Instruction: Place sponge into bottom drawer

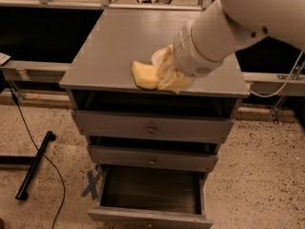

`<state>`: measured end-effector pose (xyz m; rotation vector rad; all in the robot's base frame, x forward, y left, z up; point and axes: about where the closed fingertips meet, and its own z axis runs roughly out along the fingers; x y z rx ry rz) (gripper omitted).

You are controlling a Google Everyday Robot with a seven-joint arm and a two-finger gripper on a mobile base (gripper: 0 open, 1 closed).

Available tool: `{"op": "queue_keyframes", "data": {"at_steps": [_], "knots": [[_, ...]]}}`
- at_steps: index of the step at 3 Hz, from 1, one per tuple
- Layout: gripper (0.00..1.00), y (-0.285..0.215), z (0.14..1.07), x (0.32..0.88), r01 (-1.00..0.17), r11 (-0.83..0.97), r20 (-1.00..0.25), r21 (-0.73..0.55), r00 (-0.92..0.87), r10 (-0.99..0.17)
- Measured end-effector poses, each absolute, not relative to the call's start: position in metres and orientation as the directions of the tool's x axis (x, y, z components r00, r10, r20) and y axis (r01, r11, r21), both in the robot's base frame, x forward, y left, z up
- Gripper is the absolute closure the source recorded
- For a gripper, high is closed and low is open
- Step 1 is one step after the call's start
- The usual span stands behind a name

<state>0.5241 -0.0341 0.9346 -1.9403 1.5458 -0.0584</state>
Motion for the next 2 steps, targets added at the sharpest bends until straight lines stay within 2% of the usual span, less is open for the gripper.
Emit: {"op": "queue_keyframes", "data": {"at_steps": [1,2], "knots": [[1.00,-0.020,0.870,0.517,-0.898,-0.074,-0.386,-0.435,0.260,-0.885],[1.00,-0.015,0.820,0.519,-0.907,-0.012,-0.420,-0.421,0.206,-0.884]]}}
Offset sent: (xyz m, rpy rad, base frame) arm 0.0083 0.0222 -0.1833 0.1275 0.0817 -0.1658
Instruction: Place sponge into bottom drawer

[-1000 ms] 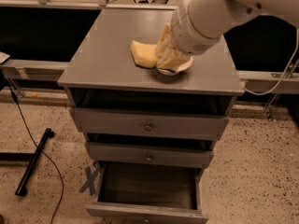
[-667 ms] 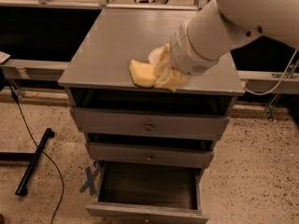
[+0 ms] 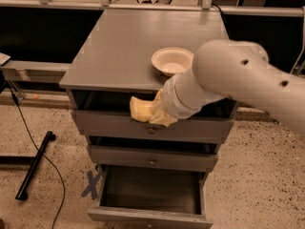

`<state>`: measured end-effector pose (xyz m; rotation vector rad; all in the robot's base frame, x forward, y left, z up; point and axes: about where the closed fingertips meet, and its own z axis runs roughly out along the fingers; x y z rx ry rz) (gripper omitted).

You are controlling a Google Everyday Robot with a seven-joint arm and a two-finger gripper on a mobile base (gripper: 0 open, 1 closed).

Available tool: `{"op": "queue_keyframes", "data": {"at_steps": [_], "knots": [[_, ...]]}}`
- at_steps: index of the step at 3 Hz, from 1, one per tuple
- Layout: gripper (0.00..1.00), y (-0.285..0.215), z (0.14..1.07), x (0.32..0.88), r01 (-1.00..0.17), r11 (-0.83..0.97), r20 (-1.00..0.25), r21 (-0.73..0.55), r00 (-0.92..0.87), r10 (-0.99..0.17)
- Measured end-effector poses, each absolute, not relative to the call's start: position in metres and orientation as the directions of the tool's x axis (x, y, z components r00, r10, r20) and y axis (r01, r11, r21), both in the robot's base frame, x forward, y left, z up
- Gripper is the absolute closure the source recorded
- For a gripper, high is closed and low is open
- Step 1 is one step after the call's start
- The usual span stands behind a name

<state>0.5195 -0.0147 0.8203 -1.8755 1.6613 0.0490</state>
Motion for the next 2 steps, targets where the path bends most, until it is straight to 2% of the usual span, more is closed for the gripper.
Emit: {"op": "queue_keyframes", "data": {"at_steps": [2], "knots": [[1.00,-0.0097,0.8216,0.5271,-0.890,0.010,-0.431,-0.457,0.212,-0.877]]}}
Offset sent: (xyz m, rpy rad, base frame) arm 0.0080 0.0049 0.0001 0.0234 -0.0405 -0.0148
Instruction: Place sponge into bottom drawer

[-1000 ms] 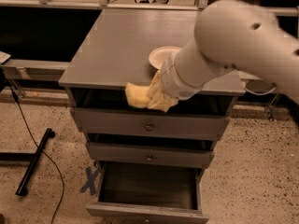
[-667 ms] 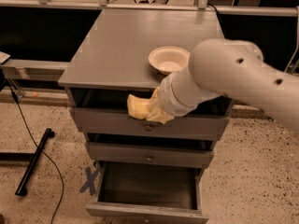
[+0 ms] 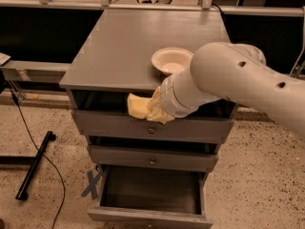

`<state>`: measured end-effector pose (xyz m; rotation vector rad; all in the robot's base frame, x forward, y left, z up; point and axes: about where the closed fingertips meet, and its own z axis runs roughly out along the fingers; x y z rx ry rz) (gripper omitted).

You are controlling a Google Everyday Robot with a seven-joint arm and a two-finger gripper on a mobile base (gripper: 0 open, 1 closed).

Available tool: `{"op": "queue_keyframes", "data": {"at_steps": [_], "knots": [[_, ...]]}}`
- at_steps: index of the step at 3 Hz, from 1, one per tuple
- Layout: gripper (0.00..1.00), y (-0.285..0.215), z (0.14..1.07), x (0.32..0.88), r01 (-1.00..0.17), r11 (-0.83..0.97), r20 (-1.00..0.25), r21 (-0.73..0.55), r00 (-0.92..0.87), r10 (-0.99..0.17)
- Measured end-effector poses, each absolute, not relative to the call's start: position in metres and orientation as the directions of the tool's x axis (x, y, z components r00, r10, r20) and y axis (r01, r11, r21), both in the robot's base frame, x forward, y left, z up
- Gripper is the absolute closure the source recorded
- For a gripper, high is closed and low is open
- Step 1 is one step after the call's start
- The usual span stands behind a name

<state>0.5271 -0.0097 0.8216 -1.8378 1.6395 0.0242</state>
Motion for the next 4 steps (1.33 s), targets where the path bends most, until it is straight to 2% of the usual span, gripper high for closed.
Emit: {"op": "queue_keyframes", "data": {"at_steps": [1,2,4], "knots": [[1.00,-0.019,0.793,0.515,-0.900,0.020,-0.450,-0.435,0.198,-0.871],[1.00,-0.033,0.726,0.486,-0.918,0.025,-0.460,-0.396,0.175,-0.871],[1.00,-0.037,0.652,0.483,-0.915,0.093,-0.513,-0.393,0.134,-0.848]]}}
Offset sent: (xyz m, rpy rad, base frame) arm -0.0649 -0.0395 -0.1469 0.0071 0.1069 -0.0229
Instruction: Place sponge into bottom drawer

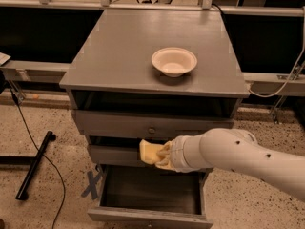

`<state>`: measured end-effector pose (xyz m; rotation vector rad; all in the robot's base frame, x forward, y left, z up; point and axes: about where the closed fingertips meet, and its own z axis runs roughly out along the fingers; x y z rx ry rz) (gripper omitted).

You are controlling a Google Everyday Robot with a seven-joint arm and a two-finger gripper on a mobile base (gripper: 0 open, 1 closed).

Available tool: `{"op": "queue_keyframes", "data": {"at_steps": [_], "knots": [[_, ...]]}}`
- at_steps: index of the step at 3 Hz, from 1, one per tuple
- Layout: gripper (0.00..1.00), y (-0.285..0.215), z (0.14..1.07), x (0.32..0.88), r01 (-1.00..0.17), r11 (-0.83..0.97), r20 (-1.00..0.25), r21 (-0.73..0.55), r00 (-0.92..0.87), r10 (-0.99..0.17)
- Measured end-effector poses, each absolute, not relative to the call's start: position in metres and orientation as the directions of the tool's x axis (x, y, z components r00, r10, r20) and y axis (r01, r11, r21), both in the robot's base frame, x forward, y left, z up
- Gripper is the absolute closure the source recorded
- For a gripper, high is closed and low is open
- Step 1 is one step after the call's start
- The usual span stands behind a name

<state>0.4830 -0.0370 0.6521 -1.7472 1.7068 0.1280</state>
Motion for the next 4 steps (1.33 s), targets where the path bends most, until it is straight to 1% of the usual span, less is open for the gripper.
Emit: {"op": "queue_keyframes", "data": {"at_steps": [1,3,4], "knots": [[1.00,-0.036,0.652,0.487,-0.907,0.109,-0.520,-0.407,0.132,-0.844],[1.00,-0.066,0.591,0.497,-0.948,0.183,-0.642,-0.260,0.028,-0.767],[1.00,-0.074,0.557,0.500,-0.957,0.196,-0.695,-0.213,0.008,-0.719]]}}
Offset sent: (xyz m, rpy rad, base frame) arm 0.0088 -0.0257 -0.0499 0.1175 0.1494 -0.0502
